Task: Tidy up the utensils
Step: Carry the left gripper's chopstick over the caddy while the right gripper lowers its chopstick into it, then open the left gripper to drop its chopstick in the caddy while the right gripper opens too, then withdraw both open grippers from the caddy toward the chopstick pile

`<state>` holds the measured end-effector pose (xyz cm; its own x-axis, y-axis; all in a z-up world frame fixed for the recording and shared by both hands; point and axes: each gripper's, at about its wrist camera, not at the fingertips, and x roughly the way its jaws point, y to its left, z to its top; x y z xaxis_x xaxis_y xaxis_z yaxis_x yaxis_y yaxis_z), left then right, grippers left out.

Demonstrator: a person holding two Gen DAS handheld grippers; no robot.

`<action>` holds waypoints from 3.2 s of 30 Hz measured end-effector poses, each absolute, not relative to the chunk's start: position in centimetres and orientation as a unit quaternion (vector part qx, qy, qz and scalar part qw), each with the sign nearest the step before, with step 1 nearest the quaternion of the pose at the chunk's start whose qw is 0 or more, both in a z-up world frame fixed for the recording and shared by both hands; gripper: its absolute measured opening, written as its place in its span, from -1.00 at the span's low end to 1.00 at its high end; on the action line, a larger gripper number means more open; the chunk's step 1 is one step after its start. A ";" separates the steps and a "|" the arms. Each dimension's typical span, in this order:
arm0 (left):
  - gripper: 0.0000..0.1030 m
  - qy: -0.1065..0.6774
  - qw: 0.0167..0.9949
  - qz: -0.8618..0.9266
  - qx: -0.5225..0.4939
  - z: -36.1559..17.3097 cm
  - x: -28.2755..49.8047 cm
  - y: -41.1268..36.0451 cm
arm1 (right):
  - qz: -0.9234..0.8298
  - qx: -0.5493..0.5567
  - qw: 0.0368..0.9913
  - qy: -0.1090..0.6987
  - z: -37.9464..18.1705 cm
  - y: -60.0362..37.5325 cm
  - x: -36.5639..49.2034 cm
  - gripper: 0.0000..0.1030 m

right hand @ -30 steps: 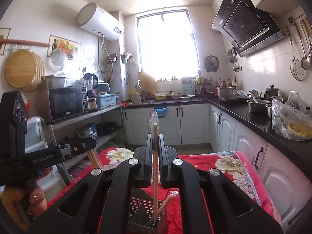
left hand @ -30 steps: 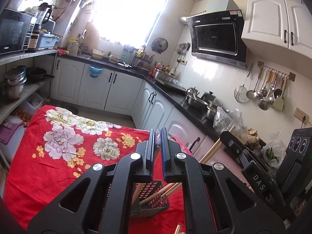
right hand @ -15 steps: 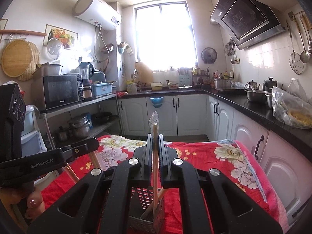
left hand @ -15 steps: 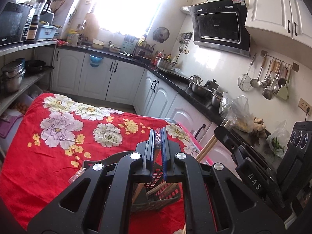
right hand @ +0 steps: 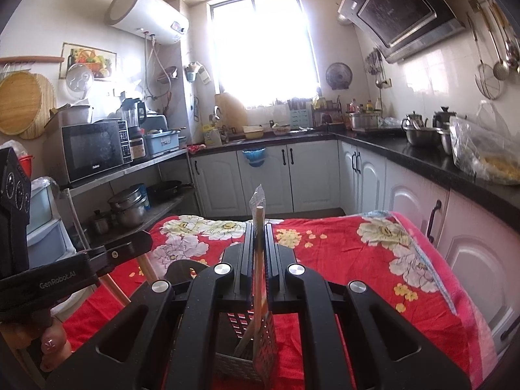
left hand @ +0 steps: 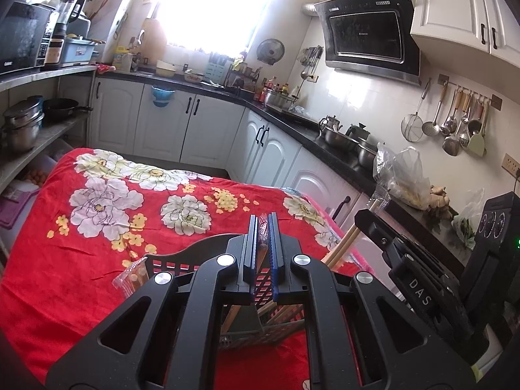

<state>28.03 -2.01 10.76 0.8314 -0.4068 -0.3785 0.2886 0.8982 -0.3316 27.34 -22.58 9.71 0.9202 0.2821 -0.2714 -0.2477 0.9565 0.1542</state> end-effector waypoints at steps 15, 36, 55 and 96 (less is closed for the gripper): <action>-0.92 0.239 0.943 -0.183 -0.144 9.8 27.8 -1.5 | 0.127 0.107 0.969 0.181 8.4 -24.5 26.1 -0.12; 0.77 0.222 0.942 -0.189 -0.167 10.0 24.2 0.2 | 0.112 0.124 0.961 0.219 6.8 -26.2 22.8 0.32; 0.79 0.213 0.942 -0.195 -0.171 10.6 20.3 1.3 | 0.109 0.114 0.964 0.215 7.5 -26.9 20.0 0.51; 0.79 0.280 0.929 -0.146 -0.191 5.0 14.8 5.7 | 0.110 0.097 0.951 0.272 4.7 -27.2 15.9 0.53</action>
